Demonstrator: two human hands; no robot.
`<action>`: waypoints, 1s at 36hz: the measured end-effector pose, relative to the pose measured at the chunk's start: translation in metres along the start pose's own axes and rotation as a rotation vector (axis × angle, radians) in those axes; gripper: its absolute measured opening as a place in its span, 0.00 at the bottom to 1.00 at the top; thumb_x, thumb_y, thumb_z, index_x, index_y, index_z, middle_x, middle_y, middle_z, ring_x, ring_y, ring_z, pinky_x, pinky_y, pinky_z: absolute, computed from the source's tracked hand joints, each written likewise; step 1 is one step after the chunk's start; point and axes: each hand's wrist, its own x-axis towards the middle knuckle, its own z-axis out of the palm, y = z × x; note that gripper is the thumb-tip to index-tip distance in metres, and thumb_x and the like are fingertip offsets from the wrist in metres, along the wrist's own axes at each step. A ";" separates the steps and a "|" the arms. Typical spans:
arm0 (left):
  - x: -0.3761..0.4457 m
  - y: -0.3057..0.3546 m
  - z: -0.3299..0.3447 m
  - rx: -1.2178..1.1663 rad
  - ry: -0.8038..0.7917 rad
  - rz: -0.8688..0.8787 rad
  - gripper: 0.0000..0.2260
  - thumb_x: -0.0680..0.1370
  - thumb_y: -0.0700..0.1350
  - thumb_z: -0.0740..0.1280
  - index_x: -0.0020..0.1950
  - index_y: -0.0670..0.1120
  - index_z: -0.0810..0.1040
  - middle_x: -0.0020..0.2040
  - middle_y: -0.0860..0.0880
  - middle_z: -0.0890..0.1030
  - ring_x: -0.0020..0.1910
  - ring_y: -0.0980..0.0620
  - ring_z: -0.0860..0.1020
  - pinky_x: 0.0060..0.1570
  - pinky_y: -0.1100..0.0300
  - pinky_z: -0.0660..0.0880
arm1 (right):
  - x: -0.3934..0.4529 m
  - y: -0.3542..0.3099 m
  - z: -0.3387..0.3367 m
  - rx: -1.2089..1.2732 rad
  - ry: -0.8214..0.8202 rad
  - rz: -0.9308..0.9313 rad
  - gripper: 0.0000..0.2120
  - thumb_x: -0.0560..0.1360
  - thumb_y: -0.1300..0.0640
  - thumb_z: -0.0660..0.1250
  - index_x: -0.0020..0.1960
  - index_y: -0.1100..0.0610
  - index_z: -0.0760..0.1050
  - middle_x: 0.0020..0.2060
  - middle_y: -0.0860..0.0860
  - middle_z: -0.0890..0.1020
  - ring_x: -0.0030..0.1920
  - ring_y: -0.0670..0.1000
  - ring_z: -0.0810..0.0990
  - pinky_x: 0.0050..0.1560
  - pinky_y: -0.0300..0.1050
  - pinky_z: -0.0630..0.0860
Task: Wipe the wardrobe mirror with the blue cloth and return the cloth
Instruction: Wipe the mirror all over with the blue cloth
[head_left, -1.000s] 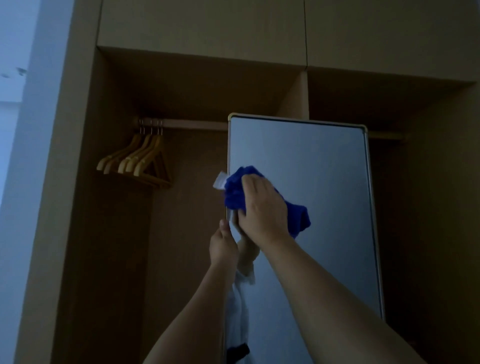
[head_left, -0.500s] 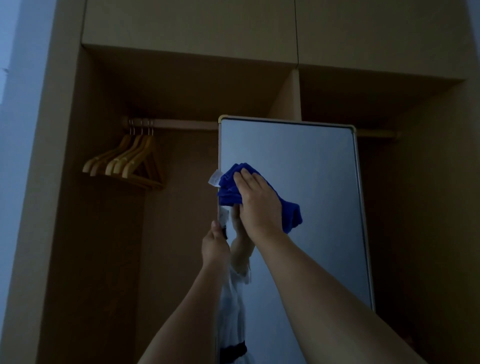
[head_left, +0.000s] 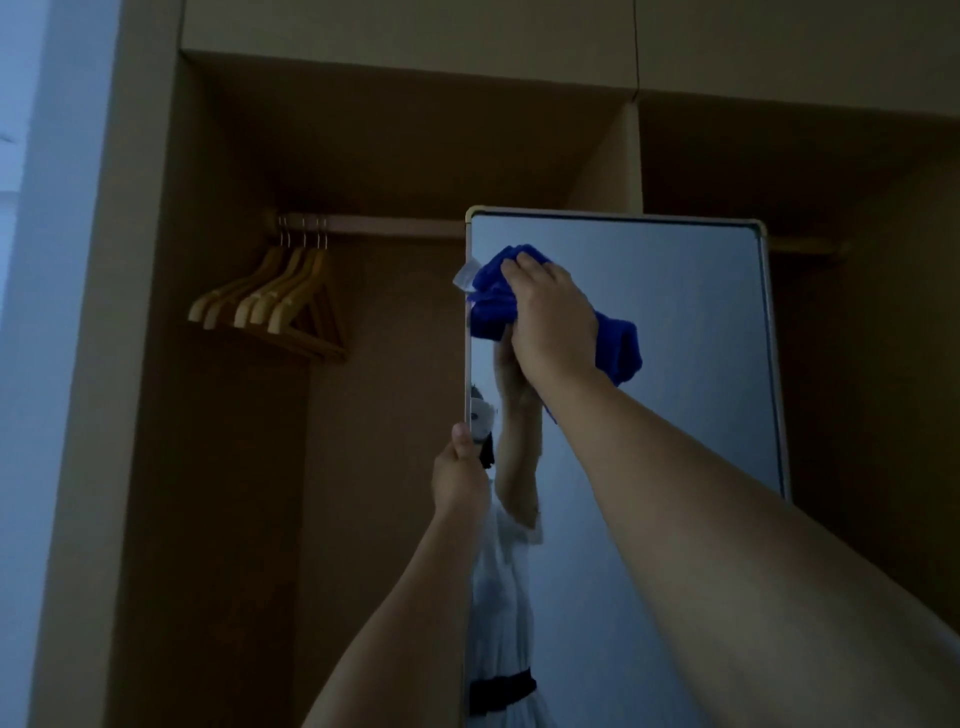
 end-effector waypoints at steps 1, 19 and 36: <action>-0.001 0.001 0.000 0.001 -0.004 0.000 0.26 0.81 0.59 0.48 0.62 0.43 0.76 0.56 0.42 0.80 0.56 0.44 0.77 0.60 0.48 0.73 | 0.005 -0.001 -0.001 -0.005 0.004 0.009 0.27 0.75 0.65 0.63 0.72 0.56 0.62 0.71 0.52 0.67 0.69 0.55 0.65 0.67 0.50 0.64; 0.001 0.000 -0.001 -0.027 -0.033 -0.010 0.25 0.81 0.57 0.49 0.55 0.43 0.79 0.50 0.42 0.82 0.50 0.46 0.80 0.52 0.53 0.76 | -0.044 -0.025 0.017 -0.018 0.006 -0.014 0.27 0.71 0.60 0.69 0.69 0.52 0.68 0.69 0.48 0.70 0.70 0.56 0.63 0.68 0.58 0.57; 0.002 -0.001 -0.002 -0.031 -0.017 0.028 0.25 0.81 0.57 0.50 0.62 0.41 0.76 0.58 0.38 0.78 0.60 0.41 0.76 0.61 0.48 0.72 | 0.030 -0.023 0.006 -0.094 0.039 -0.030 0.25 0.74 0.62 0.62 0.70 0.50 0.65 0.71 0.48 0.66 0.70 0.57 0.60 0.66 0.59 0.55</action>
